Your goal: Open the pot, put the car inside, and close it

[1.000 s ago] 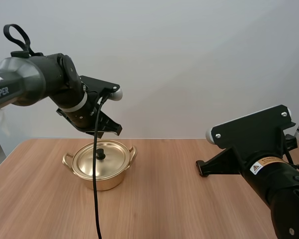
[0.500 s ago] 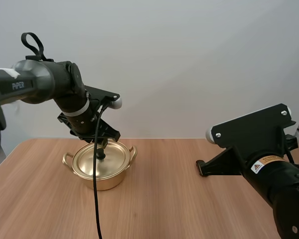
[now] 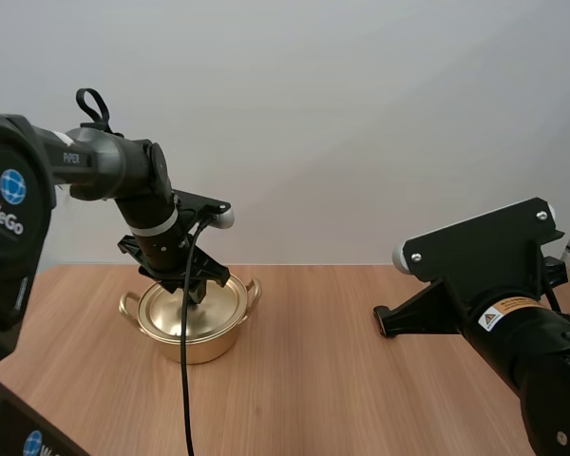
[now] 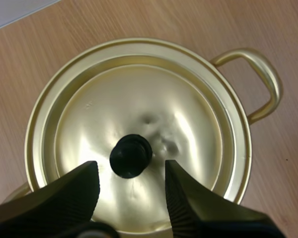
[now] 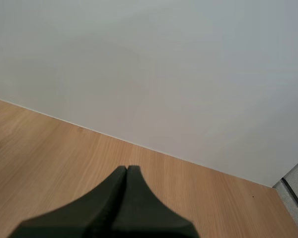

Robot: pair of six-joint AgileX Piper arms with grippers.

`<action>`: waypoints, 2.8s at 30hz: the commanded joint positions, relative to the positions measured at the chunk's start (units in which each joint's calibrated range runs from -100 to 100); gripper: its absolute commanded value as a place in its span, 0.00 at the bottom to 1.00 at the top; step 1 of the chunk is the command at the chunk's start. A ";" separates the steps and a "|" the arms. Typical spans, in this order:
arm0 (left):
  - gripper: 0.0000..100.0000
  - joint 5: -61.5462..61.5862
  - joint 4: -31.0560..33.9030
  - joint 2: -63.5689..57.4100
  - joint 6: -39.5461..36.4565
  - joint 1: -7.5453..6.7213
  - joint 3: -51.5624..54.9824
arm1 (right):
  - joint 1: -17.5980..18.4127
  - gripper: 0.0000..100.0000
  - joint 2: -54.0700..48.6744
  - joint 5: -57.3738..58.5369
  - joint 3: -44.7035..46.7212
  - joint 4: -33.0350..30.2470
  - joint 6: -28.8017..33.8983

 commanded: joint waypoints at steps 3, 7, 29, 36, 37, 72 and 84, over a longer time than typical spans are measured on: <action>0.69 -1.14 0.08 0.62 0.07 0.04 0.04 | -0.06 0.00 -0.06 0.03 0.01 -0.03 -0.01; 0.68 -2.18 0.08 1.62 0.83 0.04 0.29 | -0.06 0.00 -0.06 0.28 0.01 -0.04 -0.01; 0.00 -10.16 -5.70 -11.38 3.56 0.04 -2.06 | -0.06 0.00 0.09 0.94 0.01 2.11 -1.14; 0.00 -27.50 -17.47 -36.37 3.56 0.04 -3.03 | -0.50 0.00 3.81 0.59 0.01 2.34 -1.14; 0.00 -30.10 -17.64 -40.39 3.56 0.04 -3.20 | -0.50 0.00 5.41 0.40 -0.03 2.51 -1.65; 0.00 -32.83 -16.95 -59.59 3.03 0.69 -12.25 | -0.50 0.69 77.32 5.57 -24.64 7.12 -5.19; 0.00 -34.47 -17.05 -59.07 3.03 0.69 -13.30 | -0.50 0.78 81.02 0.00 -25.21 5.85 -4.77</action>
